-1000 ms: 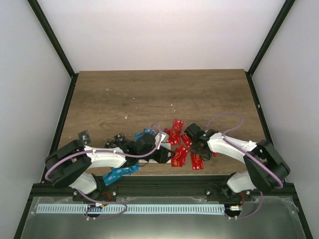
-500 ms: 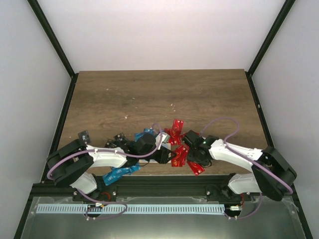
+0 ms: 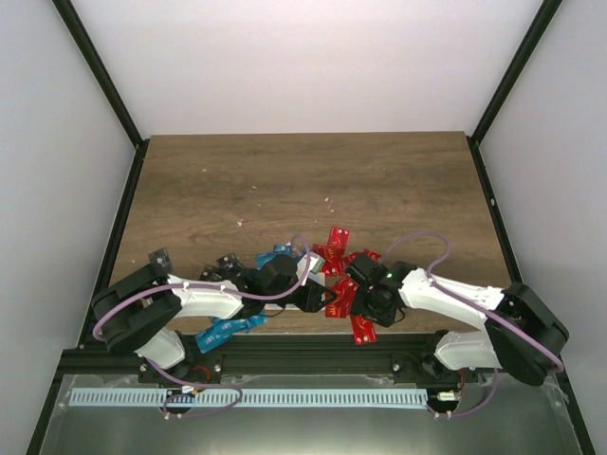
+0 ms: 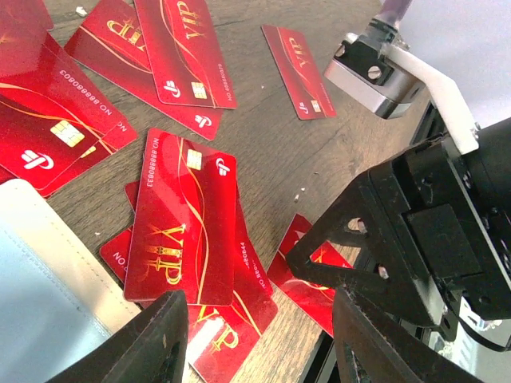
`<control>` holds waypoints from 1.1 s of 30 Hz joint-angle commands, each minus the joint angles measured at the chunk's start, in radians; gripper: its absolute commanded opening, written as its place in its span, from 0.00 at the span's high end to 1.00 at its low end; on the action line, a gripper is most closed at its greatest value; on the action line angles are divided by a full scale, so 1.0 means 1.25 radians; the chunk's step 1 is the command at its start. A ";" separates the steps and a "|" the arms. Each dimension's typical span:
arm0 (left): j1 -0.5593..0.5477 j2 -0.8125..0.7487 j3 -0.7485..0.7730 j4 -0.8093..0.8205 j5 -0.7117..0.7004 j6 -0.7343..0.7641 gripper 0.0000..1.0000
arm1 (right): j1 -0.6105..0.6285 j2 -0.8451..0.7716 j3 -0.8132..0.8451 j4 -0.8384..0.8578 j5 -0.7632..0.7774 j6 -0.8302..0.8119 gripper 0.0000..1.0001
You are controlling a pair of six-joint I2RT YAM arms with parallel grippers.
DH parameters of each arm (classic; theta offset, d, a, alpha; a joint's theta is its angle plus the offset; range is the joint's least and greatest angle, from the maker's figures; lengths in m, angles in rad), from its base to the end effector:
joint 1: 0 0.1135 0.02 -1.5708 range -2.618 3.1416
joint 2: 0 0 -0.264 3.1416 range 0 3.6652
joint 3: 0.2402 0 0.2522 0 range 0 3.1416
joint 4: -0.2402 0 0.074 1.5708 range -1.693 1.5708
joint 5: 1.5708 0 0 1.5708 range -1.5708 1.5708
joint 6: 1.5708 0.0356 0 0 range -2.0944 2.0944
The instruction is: Put the credit cards into the card holder
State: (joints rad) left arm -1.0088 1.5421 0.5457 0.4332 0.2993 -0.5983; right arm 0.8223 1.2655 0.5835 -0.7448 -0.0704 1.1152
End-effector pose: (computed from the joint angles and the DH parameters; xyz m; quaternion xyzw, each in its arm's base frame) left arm 0.1442 -0.2486 0.1467 0.2470 0.8331 -0.4343 0.2374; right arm 0.1236 0.1368 0.1491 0.1430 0.9865 0.0791 0.0118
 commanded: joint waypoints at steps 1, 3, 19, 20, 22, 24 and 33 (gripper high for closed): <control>0.000 0.004 0.001 0.029 0.009 0.003 0.48 | 0.013 0.029 -0.024 -0.111 -0.011 -0.008 0.38; 0.000 0.000 -0.001 0.028 0.009 0.002 0.48 | 0.016 0.018 -0.026 -0.120 -0.034 -0.013 0.27; -0.001 0.003 0.000 0.040 0.014 -0.001 0.48 | 0.070 0.028 0.004 -0.136 -0.099 -0.068 0.00; 0.000 0.003 -0.001 0.039 0.014 -0.001 0.48 | 0.076 0.039 0.012 -0.130 -0.095 -0.071 0.00; -0.001 0.001 -0.003 0.038 0.011 -0.001 0.49 | 0.087 0.057 0.024 -0.119 -0.094 -0.081 0.01; -0.001 0.001 -0.005 0.038 0.010 -0.001 0.49 | 0.093 0.076 0.031 -0.105 -0.094 -0.089 0.01; -0.001 0.010 0.001 0.038 0.013 -0.001 0.49 | 0.132 0.113 0.066 -0.072 -0.089 -0.104 0.02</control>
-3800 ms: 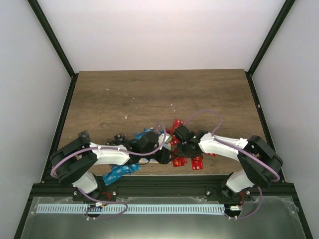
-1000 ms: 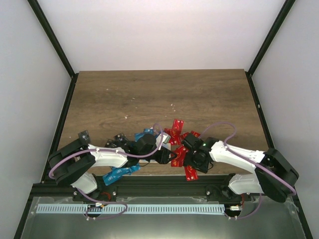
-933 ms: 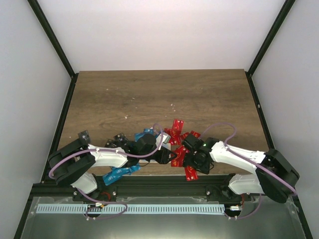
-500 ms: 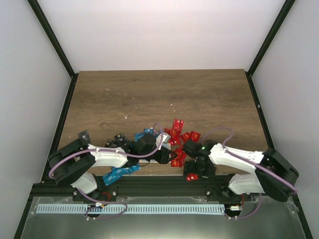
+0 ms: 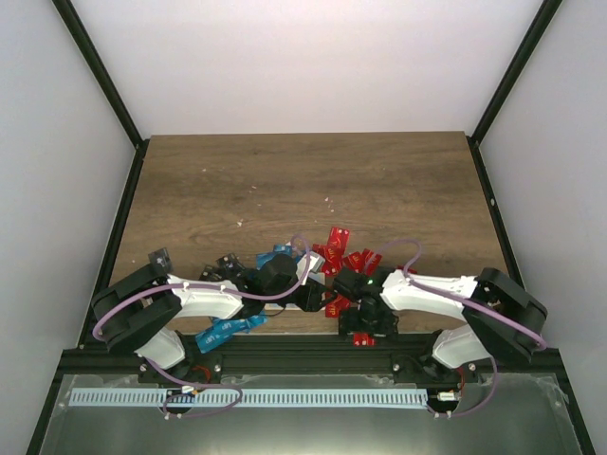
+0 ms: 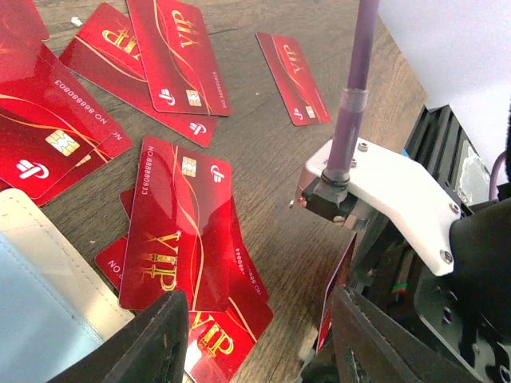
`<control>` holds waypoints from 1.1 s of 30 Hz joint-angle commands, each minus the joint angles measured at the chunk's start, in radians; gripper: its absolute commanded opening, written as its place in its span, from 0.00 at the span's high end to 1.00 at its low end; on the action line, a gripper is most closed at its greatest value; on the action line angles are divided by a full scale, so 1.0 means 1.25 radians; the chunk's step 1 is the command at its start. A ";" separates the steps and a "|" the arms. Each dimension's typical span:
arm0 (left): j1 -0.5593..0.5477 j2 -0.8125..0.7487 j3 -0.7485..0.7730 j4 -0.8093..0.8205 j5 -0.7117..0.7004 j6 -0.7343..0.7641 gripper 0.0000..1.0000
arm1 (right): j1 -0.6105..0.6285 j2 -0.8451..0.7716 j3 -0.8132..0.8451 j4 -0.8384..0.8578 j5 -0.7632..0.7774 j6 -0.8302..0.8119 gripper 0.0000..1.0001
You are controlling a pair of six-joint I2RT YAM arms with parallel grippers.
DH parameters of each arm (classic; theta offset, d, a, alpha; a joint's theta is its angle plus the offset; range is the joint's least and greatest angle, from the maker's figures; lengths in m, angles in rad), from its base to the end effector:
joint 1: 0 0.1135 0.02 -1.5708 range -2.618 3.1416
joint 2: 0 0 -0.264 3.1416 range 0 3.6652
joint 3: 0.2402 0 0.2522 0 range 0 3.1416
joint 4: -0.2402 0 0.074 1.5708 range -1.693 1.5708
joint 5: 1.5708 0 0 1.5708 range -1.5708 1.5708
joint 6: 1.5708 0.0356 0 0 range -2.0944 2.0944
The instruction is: Put the credit cards into the card holder
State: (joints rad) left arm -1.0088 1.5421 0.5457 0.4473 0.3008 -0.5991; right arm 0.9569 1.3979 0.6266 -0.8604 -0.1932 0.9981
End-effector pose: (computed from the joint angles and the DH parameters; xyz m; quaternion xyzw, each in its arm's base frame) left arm 0.1445 -0.2493 0.1480 0.2472 0.8295 -0.4388 0.2413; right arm 0.1012 0.1555 0.1371 -0.0234 -0.9946 -0.0288 0.0969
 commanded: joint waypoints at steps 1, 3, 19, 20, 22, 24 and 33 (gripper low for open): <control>-0.001 0.011 0.002 0.026 0.013 0.000 0.48 | 0.031 0.013 0.033 0.022 0.018 -0.006 0.02; -0.001 0.013 0.005 0.027 0.013 -0.001 0.48 | 0.047 0.029 0.043 0.021 0.043 0.005 0.02; -0.007 0.020 0.006 0.026 0.019 -0.001 0.49 | 0.124 0.112 0.050 -0.003 0.226 0.114 0.31; -0.007 0.019 0.006 0.025 0.018 -0.001 0.49 | 0.124 0.106 0.050 -0.002 0.228 0.113 0.33; -0.008 0.014 0.007 0.022 0.019 -0.002 0.49 | 0.124 0.089 0.053 -0.003 0.228 0.107 0.36; -0.007 0.006 0.004 0.019 0.018 -0.002 0.49 | 0.124 0.061 0.058 -0.003 0.224 0.099 0.37; -0.007 -0.107 -0.005 -0.057 0.007 0.014 0.48 | 0.122 -0.076 0.090 0.017 0.238 0.051 0.41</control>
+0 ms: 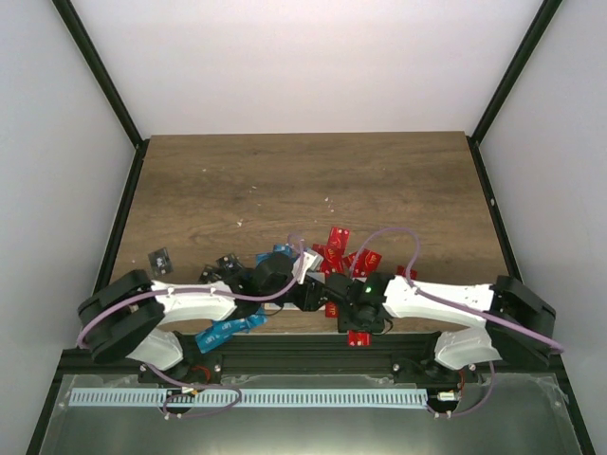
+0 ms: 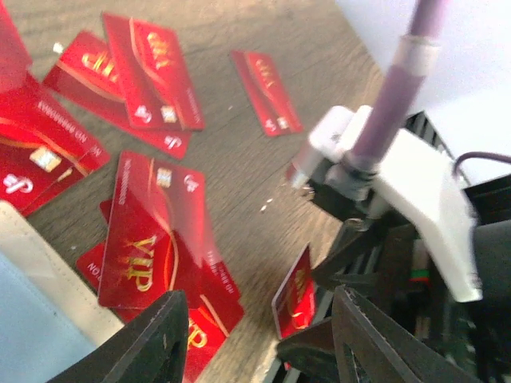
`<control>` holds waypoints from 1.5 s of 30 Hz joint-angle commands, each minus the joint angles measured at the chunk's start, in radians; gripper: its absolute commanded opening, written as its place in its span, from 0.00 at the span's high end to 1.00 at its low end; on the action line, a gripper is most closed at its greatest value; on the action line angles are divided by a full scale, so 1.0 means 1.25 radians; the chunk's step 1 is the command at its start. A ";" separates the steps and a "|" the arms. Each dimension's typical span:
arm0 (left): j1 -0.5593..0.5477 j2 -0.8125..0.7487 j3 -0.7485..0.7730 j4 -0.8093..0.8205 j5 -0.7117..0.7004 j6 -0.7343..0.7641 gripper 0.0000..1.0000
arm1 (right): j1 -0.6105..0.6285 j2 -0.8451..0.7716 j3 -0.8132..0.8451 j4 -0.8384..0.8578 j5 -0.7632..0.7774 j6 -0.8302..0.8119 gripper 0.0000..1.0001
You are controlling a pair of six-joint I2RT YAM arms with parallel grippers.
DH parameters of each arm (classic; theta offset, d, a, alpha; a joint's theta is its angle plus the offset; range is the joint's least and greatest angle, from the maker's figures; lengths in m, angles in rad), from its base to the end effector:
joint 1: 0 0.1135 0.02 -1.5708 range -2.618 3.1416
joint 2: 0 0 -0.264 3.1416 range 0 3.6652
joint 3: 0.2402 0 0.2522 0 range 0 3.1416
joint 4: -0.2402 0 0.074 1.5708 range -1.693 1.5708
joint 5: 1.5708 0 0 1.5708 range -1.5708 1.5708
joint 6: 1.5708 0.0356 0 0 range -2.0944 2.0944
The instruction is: Put the credit cards into the card holder
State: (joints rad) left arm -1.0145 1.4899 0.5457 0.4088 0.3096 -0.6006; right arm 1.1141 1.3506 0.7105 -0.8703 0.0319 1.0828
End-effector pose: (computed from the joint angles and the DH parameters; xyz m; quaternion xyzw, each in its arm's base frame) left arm 0.1406 -0.2467 0.1583 0.2511 0.8246 -0.4459 0.2412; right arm 0.0898 0.1801 0.1636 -0.0152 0.9993 0.0196 0.0279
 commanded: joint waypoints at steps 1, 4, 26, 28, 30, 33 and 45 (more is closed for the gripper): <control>-0.001 -0.078 -0.008 -0.032 -0.004 0.016 0.48 | -0.005 -0.039 0.019 0.027 0.059 -0.018 0.43; 0.000 -0.110 -0.020 -0.039 -0.003 0.012 0.48 | -0.007 -0.029 0.020 0.019 0.061 -0.023 0.46; 0.000 -0.113 -0.033 -0.036 0.000 0.004 0.48 | -0.005 -0.001 -0.112 0.116 -0.011 0.044 0.22; -0.001 -0.107 -0.033 -0.028 0.004 0.002 0.48 | -0.005 -0.010 -0.113 0.122 0.024 0.043 0.28; 0.000 -0.100 -0.033 -0.021 0.007 0.001 0.48 | -0.005 -0.020 -0.116 0.126 0.053 0.042 0.35; 0.000 -0.090 -0.031 -0.017 0.011 0.000 0.48 | -0.006 -0.038 -0.118 0.133 0.072 0.040 0.42; 0.014 -0.145 -0.012 -0.085 0.022 0.026 0.48 | -0.006 -0.165 -0.014 0.125 0.112 -0.092 0.47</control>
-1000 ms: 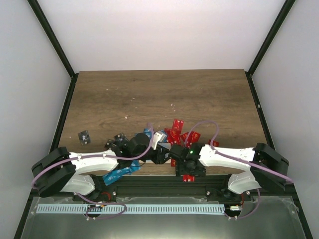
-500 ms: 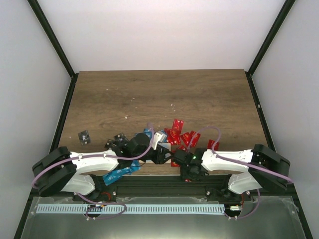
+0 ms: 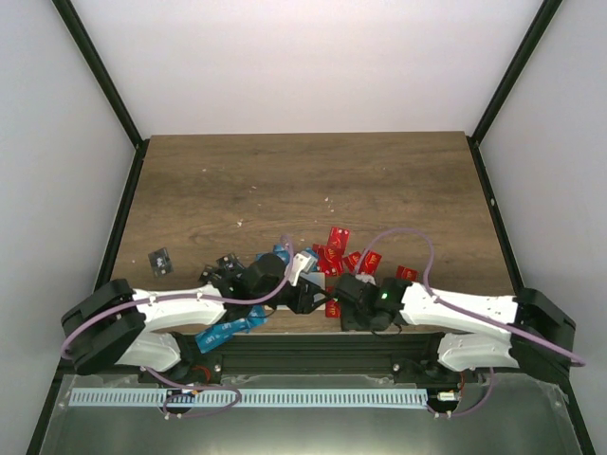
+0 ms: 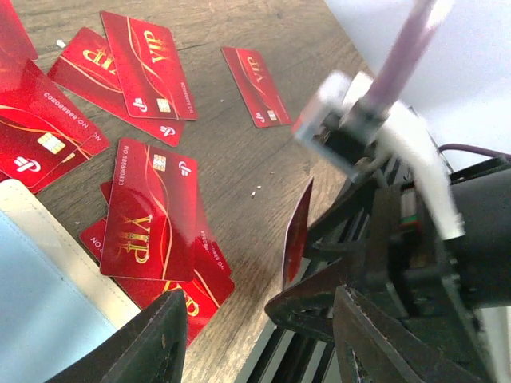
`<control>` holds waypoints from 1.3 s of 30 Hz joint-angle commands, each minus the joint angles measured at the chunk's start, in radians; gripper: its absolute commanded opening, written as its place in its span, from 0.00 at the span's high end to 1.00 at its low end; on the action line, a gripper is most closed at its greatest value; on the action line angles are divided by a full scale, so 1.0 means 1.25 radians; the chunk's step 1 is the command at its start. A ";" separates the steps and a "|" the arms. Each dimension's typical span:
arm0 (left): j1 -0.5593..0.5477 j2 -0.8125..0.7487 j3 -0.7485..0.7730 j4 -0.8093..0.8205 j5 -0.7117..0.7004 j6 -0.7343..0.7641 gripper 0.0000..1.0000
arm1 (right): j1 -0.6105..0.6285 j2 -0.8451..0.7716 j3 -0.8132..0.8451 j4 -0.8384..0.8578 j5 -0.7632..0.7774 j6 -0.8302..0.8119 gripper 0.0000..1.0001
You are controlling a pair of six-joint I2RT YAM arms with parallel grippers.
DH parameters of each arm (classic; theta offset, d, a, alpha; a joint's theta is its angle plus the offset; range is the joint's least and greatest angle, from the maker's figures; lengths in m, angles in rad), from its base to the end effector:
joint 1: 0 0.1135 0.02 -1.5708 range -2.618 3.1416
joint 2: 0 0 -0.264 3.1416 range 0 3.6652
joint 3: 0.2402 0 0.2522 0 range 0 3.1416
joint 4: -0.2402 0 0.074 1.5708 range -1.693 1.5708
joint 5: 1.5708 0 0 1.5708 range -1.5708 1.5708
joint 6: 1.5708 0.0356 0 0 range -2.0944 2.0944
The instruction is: Put the credit cards into the card holder
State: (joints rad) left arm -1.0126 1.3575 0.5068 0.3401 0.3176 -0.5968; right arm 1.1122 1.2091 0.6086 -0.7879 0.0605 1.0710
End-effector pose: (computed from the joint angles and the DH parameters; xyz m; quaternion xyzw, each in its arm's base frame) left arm 0.1308 -0.2305 0.1742 0.2541 0.8171 -0.4544 0.2478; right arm 0.0827 0.1626 0.1638 -0.0177 0.9952 0.0669 0.0687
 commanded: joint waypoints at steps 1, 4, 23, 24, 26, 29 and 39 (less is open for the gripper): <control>0.020 -0.049 0.021 -0.042 0.024 0.025 0.48 | -0.004 -0.061 0.071 0.074 0.092 -0.106 0.47; 0.043 -0.091 0.022 -0.066 0.054 0.026 0.47 | -0.004 -0.087 0.072 0.133 0.093 -0.175 0.48; 0.077 -0.243 0.064 -0.252 0.045 0.123 0.43 | -0.004 -0.140 0.082 0.297 -0.021 -0.393 0.49; 0.075 -0.241 0.066 -0.253 0.043 0.127 0.43 | -0.004 -0.141 0.082 0.300 -0.025 -0.397 0.49; 0.074 -0.238 0.069 -0.251 0.035 0.130 0.43 | -0.004 -0.141 0.083 0.300 -0.026 -0.404 0.49; 0.070 -0.225 0.073 -0.241 0.034 0.131 0.43 | -0.004 -0.139 0.086 0.298 -0.027 -0.409 0.49; 0.044 -0.146 0.102 -0.216 0.004 0.137 0.66 | -0.004 -0.114 0.101 0.293 -0.012 -0.415 0.49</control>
State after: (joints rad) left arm -0.9466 1.1515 0.6022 0.0380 0.3408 -0.4431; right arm 1.1084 1.0603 0.6792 -0.4320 0.0265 0.5713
